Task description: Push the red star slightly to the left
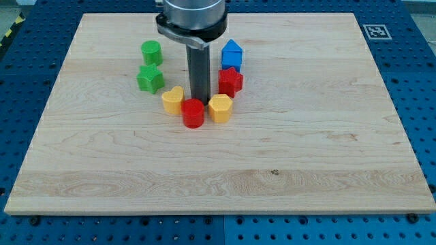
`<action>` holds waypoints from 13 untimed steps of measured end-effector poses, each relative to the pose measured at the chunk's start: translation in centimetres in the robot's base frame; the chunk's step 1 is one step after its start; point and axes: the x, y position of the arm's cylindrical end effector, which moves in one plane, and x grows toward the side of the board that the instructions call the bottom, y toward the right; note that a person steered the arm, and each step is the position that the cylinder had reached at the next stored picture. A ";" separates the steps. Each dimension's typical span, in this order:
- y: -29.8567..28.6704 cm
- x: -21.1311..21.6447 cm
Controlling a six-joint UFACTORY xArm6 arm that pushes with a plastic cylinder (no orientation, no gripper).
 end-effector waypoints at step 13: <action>7.5 -3.3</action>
